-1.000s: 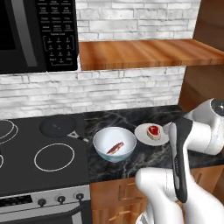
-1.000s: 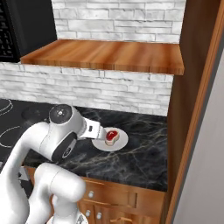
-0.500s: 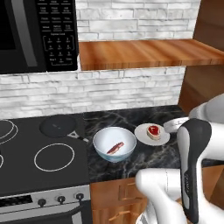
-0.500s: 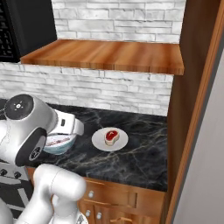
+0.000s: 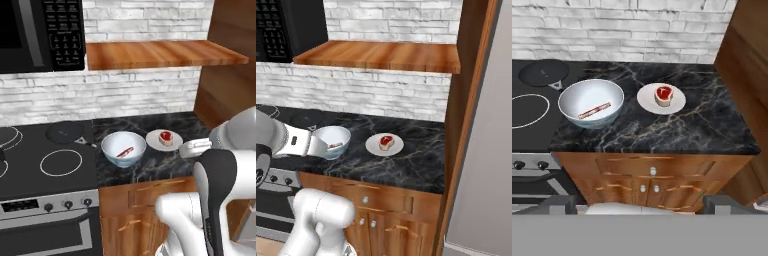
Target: Place one of the steaks on the plate and the other in the bowl. Then place the bowl in the fridge.
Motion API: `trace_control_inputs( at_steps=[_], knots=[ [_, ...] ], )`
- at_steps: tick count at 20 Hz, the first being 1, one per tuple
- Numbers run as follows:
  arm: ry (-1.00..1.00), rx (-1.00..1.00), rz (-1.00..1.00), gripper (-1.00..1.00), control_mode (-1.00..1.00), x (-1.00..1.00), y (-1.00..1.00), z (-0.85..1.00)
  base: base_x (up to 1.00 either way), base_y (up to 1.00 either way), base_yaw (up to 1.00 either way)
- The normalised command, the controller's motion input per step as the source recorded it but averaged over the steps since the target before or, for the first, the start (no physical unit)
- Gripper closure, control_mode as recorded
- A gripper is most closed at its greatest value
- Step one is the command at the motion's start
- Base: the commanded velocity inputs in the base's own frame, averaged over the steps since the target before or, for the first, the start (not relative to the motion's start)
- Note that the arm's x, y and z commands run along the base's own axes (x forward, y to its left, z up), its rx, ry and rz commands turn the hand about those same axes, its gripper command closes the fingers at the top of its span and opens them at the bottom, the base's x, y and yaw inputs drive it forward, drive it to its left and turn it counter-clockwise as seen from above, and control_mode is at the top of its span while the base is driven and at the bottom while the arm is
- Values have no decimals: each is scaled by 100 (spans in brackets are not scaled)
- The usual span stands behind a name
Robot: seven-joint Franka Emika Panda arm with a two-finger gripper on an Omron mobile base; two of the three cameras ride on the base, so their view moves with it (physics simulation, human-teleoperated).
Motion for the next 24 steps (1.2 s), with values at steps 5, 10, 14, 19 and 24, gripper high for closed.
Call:
trace_control_inputs(
  at_steps=[5,10,14,19,24],
  knots=[
    [0,0,0,-100,100,0,0,0,-100,-17,-1],
    [0,0,0,-100,100,0,0,0,-91,-71,-1],
    [0,0,0,-100,100,0,0,0,-30,-100,0],
    [0,0,0,-100,100,0,0,0,-1,-100,2],
    [0,0,0,-100,100,0,0,0,1,-100,7]
  ],
)
